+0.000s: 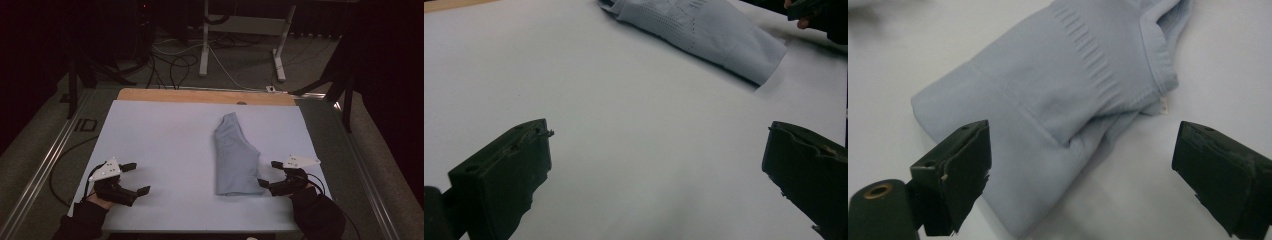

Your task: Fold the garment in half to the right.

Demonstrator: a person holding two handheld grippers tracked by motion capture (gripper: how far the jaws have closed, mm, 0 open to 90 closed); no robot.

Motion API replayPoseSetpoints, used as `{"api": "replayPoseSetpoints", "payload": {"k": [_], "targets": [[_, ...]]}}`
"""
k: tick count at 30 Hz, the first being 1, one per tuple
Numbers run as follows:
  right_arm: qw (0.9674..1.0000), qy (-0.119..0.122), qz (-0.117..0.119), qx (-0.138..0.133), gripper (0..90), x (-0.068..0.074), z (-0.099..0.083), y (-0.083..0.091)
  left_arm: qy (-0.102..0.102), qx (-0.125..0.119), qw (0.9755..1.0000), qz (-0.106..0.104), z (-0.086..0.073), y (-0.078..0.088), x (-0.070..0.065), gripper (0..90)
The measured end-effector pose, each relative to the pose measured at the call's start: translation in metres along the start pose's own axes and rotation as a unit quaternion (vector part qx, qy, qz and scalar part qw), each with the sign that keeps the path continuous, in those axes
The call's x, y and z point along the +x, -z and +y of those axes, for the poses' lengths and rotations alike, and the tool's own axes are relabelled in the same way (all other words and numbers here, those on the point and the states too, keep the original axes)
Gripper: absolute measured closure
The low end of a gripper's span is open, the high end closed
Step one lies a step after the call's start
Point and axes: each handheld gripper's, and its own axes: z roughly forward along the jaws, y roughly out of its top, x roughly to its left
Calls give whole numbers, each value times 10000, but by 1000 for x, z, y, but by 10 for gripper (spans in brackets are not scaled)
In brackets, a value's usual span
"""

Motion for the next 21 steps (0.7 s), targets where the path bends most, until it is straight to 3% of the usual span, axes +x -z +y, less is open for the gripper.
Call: {"api": "replayPoseSetpoints", "payload": {"k": [10, 18, 21], "targets": [[9998, -49, -191, 55, 92, 5, -18, 4, -24, -19, 10000, 28, 0, 0, -1, 5], [9995, 12, -289, -98, 92, 5, -15, -2, -40, -18, 10000, 52, -1, 0, -1, 5], [9995, 65, -311, -32, 92, 6, -14, -5, -65, 4, 10000, 42, -1, 0, -2, 5]]}}
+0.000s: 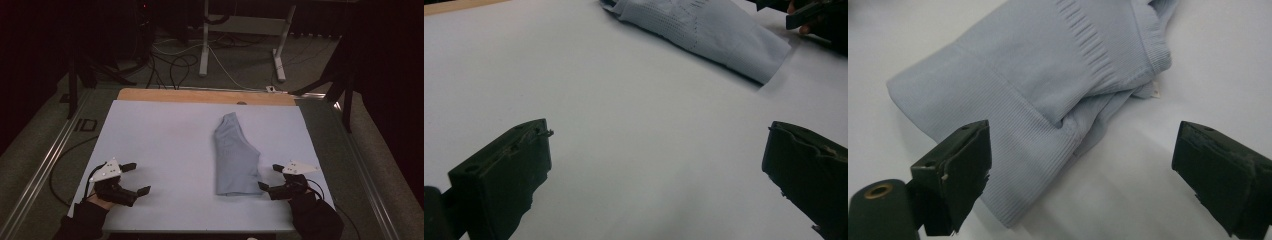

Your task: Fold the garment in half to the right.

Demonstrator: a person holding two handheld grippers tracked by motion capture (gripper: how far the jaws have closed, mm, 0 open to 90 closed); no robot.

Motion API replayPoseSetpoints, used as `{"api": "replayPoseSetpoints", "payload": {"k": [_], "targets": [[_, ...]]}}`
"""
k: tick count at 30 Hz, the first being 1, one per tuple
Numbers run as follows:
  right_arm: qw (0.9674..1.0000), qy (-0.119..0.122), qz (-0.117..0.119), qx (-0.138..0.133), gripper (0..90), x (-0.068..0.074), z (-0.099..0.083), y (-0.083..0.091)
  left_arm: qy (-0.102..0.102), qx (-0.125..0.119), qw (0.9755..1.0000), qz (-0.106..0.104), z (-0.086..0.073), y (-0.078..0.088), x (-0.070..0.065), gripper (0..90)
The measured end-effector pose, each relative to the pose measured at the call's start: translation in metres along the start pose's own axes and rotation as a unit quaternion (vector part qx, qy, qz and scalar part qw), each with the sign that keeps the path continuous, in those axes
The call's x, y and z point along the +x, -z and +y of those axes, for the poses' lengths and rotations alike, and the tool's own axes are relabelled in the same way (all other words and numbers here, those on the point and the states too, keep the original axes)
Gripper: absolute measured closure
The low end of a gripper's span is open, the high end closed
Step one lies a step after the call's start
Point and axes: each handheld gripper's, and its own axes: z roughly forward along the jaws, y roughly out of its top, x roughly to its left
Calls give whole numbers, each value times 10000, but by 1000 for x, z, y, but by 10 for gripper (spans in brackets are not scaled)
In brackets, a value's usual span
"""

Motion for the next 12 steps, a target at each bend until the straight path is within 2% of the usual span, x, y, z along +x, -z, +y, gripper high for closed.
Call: {"api": "replayPoseSetpoints", "payload": {"k": [4, 12], "targets": [[10000, -35, 20, 34, 92, 0, 0, -1, -2, -3, 10000, 6, 0, 0, 0, 5], [10000, -68, 15, -70, 92, -1, -1, 2, 21, -54, 10000, 10, 1, 1, 0, 5]]}}
